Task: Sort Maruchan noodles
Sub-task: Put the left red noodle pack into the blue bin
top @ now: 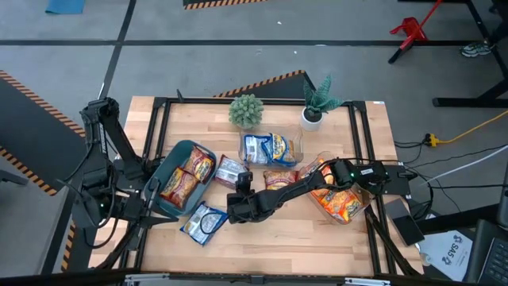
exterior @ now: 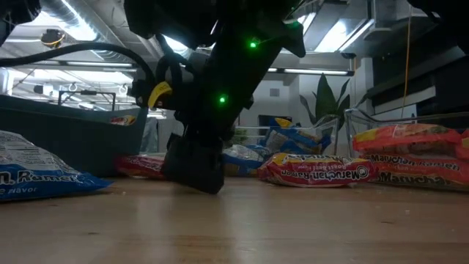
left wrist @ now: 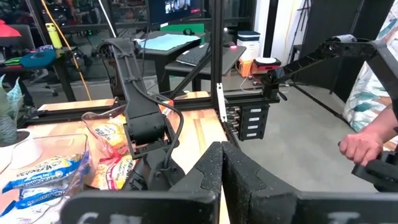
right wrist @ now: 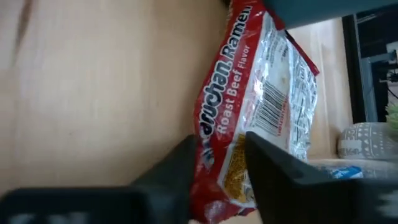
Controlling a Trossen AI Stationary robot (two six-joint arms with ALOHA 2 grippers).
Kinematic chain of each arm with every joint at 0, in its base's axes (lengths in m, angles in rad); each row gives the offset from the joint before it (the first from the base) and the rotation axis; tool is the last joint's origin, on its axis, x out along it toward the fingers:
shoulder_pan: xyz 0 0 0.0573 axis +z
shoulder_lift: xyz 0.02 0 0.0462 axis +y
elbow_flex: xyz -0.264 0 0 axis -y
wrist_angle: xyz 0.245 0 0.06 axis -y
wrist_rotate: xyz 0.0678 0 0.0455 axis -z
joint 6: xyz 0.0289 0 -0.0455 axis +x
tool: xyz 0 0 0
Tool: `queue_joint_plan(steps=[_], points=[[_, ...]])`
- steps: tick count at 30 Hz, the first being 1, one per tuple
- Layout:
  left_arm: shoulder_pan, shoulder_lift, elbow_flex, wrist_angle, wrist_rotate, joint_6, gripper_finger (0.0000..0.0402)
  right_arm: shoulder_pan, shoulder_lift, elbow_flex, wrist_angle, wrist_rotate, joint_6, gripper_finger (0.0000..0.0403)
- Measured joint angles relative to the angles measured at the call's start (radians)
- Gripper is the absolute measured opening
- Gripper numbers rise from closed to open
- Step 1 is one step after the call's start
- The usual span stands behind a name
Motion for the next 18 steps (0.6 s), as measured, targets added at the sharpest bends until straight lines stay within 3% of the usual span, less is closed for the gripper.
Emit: queue_joint_plan(steps=[5, 10, 18], points=[[0.000, 0.000, 0.000, 0.000, 0.001, -0.002, 0.0000, 0.000, 0.001, 0.000, -0.005, -0.004, 0.050, 0.0019], [0.000, 0.000, 0.000, 0.000, 0.001, -0.002, 0.0000, 0.011, 0.008, 0.041, -0.056, -0.009, 0.118, 0.0011], [0.000, 0.000, 0.000, 0.000, 0.001, -0.002, 0.0000, 0.043, 0.013, 0.241, -0.236, -0.154, 0.192, 0.0000]])
